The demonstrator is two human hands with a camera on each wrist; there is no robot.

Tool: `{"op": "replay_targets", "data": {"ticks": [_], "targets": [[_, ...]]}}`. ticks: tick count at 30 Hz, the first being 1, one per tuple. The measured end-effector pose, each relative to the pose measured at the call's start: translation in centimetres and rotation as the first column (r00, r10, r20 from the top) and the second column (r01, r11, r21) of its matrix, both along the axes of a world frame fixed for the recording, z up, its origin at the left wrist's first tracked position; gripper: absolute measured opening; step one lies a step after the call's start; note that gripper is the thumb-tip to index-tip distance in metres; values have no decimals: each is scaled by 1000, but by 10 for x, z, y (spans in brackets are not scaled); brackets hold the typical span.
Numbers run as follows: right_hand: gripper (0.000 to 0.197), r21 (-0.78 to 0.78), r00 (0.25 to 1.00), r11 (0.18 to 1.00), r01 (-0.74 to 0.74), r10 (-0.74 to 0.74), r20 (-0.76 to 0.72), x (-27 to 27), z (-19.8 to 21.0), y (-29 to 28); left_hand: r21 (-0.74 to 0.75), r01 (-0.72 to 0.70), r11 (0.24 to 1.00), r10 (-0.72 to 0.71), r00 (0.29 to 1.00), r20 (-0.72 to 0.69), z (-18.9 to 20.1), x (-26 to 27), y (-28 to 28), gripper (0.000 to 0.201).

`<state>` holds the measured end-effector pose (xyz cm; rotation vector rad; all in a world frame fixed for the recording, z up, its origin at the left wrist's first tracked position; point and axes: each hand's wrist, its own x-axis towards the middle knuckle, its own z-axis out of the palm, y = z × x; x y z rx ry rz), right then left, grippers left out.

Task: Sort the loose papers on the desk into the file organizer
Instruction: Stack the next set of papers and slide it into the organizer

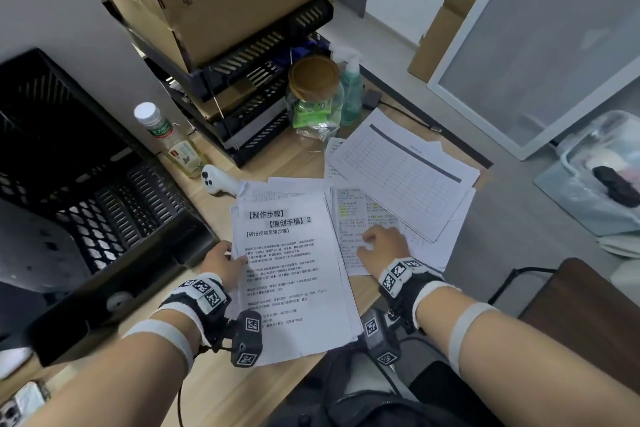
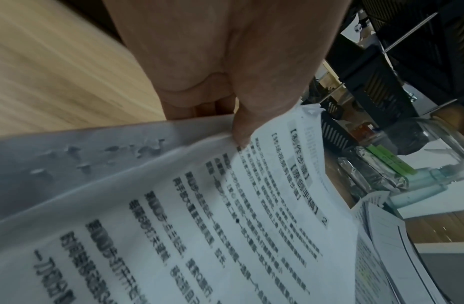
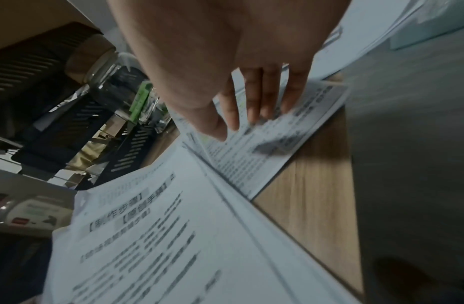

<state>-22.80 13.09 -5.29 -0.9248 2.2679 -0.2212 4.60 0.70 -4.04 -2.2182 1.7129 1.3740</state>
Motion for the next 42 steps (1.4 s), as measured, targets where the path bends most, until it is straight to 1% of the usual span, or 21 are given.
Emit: {"op": "replay_targets", "data": {"ticks": [2, 3, 5, 7, 8, 10, 11, 12, 15, 17, 19, 22, 25, 26, 28, 30, 32, 35, 37, 39, 42], "targets": [[39, -1, 973, 991, 133, -130, -190, -14, 4, 10, -11, -8, 1000, 8, 1000, 5, -1, -1, -1, 15], [48, -7, 937, 970, 242, -236, -259, -25, 6, 16, -17, -13, 1000, 13, 1000, 4, -2, -1, -2, 17], [65, -33, 811, 850, 526, -513, -280, -45, 14, 31, -23, -4, 1000, 4, 1000, 24, -3, -2, -3, 21], [66, 2, 681, 693, 721, -708, -186, -67, 9, 43, -26, -9, 1000, 11, 998, 69, -1, -6, -3, 23], [60, 71, 649, 645, 761, -756, -86, -75, 9, 49, -28, -16, 999, 18, 995, 95, 1, -10, -2, 26], [30, 156, 621, 649, 744, -759, 197, -85, 10, 57, -80, -26, 996, 38, 988, 149, 5, -20, -1, 46], [16, 153, 557, 630, 761, -756, 344, -86, 16, 60, -133, -9, 991, 34, 983, 181, 6, -27, 0, 57], [13, 122, 516, 614, 780, -741, 430, -86, 19, 60, -193, 17, 981, 24, 978, 206, 7, -34, 1, 65], [23, -30, 460, 520, 854, -727, 509, -90, 21, 62, -358, 162, 920, -87, 972, 216, 14, -60, 5, 80], [21, -98, 440, 466, 879, -717, 540, -97, 26, 68, -403, 303, 863, -235, 949, 211, 15, -79, 5, 86], [23, -147, 431, 425, 893, -714, 552, -110, 34, 78, -337, 488, 806, -458, 873, 169, 12, -102, 8, 77], [29, -249, 468, 397, 883, -718, 515, -128, 46, 100, -122, 744, 657, -744, 666, 55, 6, -134, 22, 69], [32, -340, 517, 403, 850, -765, 384, -149, 58, 121, 29, 849, 527, -846, 521, 113, -1, -151, 34, 66], [31, -361, 510, 393, 846, -794, 330, -159, 64, 130, 56, 865, 498, -860, 485, 156, -3, -154, 35, 66], [28, -399, 459, 350, 847, -861, 220, -180, 72, 150, 100, 871, 480, -868, 456, 196, -7, -157, 33, 68], [28, -414, 391, 313, 855, -913, 118, -207, 70, 176, 123, 869, 480, -870, 454, 193, -10, -158, 28, 67], [26, -429, 326, 264, 864, -942, 77, -239, 54, 209, 117, 861, 495, -863, 472, 180, -9, -161, 22, 65], [25, -478, 239, 183, 859, -969, 58, -258, 47, 241, 89, 828, 554, -829, 537, 160, 0, -166, 18, 59], [27, -505, 218, 140, 851, -971, 99, -246, 60, 242, 58, 779, 625, -780, 617, 105, 8, -170, 19, 56], [24, -513, 199, 87, 854, -965, 169, -211, 96, 230, 10, 729, 684, -729, 684, 24, 17, -173, 24, 52], [27, -510, 215, 23, 860, -922, 323, -179, 113, 214, -21, 692, 722, -686, 711, -152, 28, -176, 31, 45]]}}
